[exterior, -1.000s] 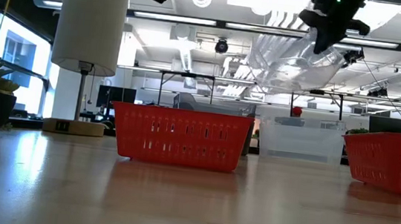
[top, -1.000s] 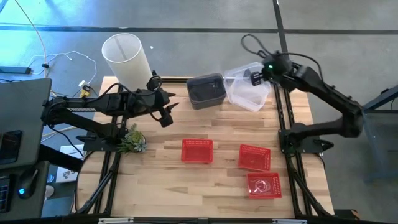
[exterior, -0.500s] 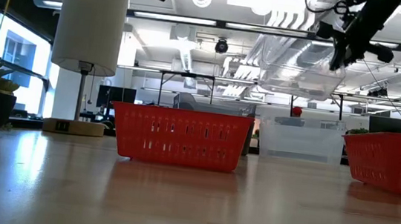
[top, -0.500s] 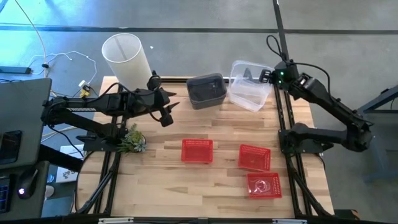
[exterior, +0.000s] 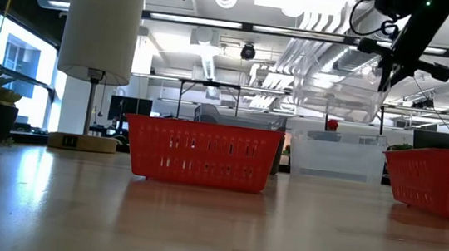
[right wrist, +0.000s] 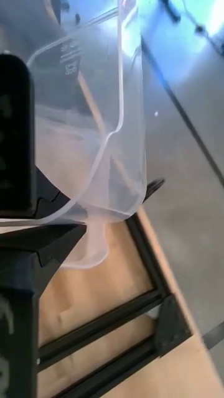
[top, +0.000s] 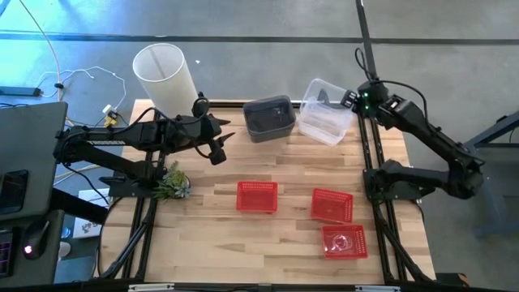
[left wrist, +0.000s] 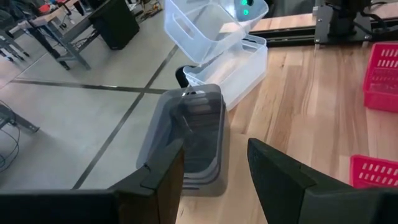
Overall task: Stack baskets by color
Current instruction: Stack the bottom transparent bin on the stacked transparent bins
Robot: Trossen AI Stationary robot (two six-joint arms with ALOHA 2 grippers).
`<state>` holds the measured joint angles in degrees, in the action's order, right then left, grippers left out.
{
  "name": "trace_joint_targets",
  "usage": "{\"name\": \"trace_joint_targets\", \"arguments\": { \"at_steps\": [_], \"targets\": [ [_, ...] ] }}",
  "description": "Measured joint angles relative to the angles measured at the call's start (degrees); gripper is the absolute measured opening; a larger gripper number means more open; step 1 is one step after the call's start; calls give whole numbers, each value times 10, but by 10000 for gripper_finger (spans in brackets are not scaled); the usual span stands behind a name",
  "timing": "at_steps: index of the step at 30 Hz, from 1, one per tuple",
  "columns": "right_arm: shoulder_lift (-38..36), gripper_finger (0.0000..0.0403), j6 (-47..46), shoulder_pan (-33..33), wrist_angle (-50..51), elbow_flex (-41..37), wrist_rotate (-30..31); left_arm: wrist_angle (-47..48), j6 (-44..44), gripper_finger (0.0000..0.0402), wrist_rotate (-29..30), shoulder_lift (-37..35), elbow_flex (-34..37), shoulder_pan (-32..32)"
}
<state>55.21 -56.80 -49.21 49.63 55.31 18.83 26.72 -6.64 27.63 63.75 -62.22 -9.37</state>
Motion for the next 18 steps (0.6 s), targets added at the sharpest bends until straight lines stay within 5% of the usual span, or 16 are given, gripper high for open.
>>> {"name": "trace_joint_targets", "arguments": {
  "at_steps": [18],
  "targets": [
    [64,0,-42,0,71,0,3,11,5,162,0,0,0,0]
  ]
}}
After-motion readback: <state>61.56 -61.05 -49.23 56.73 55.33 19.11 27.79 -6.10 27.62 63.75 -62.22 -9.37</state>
